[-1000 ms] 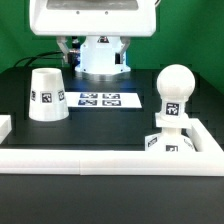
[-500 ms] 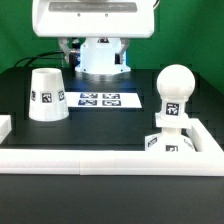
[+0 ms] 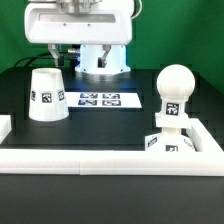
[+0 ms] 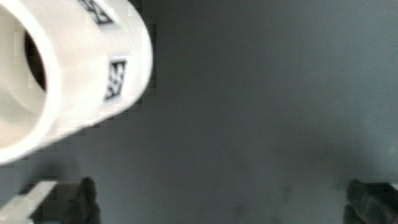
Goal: Assemble lamp
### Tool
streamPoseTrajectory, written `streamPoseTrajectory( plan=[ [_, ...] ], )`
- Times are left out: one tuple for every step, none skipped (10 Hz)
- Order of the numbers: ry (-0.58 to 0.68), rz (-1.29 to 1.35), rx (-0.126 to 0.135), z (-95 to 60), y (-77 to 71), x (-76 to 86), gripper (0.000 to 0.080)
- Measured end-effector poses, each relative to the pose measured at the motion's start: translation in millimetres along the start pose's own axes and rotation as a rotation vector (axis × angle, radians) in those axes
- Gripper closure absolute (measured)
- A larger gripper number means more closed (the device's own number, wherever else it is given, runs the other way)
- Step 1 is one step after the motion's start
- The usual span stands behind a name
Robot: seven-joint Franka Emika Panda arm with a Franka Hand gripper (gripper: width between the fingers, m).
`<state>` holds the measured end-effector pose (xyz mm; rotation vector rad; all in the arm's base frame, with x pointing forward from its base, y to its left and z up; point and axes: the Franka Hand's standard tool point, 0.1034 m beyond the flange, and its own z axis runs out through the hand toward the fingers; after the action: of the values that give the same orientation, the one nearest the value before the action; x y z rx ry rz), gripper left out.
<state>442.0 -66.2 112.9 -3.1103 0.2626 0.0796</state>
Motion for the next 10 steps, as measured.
streamPoseTrajectory(
  plan=[
    [0.004,-0.004,0.000,-1.2,-1.9,2.1,0.0101],
    [0.002,-0.005,0.000,-0.6,-2.0,1.7,0.0101],
    [0.001,-0.004,-0.001,0.0,-1.9,1.4,0.0101],
    [0.000,-0.005,-0.001,0.4,-1.9,1.3,0.0101],
    [0.003,-0.036,-0.002,1.9,0.5,-0.9,0.0101],
    [0.007,-0.061,-0.002,5.8,5.6,-7.9,0.0101],
    [0.012,-0.069,-0.003,10.6,9.9,-17.8,0.0101],
    [0.013,-0.077,-0.004,14.3,14.0,-27.3,0.0101],
    [0.008,-0.081,-0.004,17.1,19.0,-33.8,0.0101],
    [0.000,-0.081,-0.004,20.2,23.4,-39.3,0.0101]
  ],
)
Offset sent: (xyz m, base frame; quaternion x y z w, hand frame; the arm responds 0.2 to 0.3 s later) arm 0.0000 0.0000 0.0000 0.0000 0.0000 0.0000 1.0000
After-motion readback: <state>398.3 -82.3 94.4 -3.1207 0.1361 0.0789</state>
